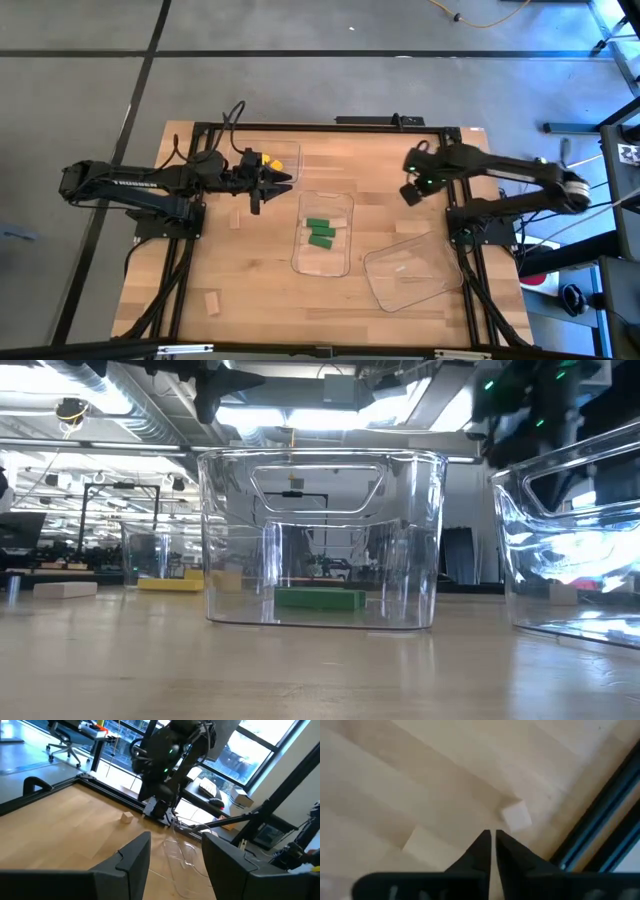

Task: Sort & place blocks by color
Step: Put the top right light brown block into the bottom transparent bin

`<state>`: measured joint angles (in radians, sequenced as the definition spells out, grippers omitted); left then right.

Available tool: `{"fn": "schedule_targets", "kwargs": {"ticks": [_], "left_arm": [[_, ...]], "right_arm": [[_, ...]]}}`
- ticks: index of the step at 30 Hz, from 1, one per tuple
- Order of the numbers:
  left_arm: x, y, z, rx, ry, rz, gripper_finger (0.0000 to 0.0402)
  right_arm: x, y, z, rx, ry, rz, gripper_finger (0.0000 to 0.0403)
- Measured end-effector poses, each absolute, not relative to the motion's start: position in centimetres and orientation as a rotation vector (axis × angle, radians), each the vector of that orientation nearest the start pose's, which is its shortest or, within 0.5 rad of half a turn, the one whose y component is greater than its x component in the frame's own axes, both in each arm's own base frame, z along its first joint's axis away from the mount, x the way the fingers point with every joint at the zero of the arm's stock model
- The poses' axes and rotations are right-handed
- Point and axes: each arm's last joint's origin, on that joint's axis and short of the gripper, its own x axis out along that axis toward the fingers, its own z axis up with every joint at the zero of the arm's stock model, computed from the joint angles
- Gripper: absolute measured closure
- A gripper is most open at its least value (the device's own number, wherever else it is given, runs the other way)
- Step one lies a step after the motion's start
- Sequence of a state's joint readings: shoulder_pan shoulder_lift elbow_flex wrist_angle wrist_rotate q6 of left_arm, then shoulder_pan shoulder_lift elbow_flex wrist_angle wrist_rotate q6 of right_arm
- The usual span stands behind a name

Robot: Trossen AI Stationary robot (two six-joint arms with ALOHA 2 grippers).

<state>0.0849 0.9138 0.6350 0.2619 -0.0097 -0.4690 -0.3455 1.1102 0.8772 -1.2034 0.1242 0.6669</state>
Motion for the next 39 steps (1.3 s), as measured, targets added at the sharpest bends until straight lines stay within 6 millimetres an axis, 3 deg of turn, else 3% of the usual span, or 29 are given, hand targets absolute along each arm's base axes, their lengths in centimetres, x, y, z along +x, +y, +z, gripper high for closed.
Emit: {"fn": "schedule_targets", "kwargs": {"ticks": [3,7,12,16,24,30,39], "left_arm": [[20.7,1.8,30.1,-0.469,-0.006,0.097,0.0233],[20.7,1.8,30.1,-0.469,-0.009,0.112,0.0233],[20.7,1.9,30.1,-0.492,-0.016,0.131,0.0233],[20.7,1.9,30.1,-0.518,-0.017,0.131,0.0233],[20.7,1.9,30.1,-0.543,-0.024,0.147,0.0233],[20.7,2.0,30.1,-0.572,-0.028,0.154,0.0233],[20.6,2.1,30.1,-0.572,-0.042,0.19,0.0233]], "right_arm": [[14.4,-5.6,25.8,0.736,1.206,-0.757,0.0335],[13.7,-6.3,26.0,0.687,1.223,-0.69,0.0256],[14.7,-8.5,24.5,0.633,1.336,-0.662,0.0146],[15.9,-10.6,22.1,0.597,1.472,-0.615,0.0098],[16.8,-12.6,18.5,0.554,1.667,-0.529,0.0089],[15.5,-11.7,15.8,0.599,1.709,-0.51,0.0089],[16.3,-12.3,15.8,0.575,1.637,-0.529,0.0101]]}}
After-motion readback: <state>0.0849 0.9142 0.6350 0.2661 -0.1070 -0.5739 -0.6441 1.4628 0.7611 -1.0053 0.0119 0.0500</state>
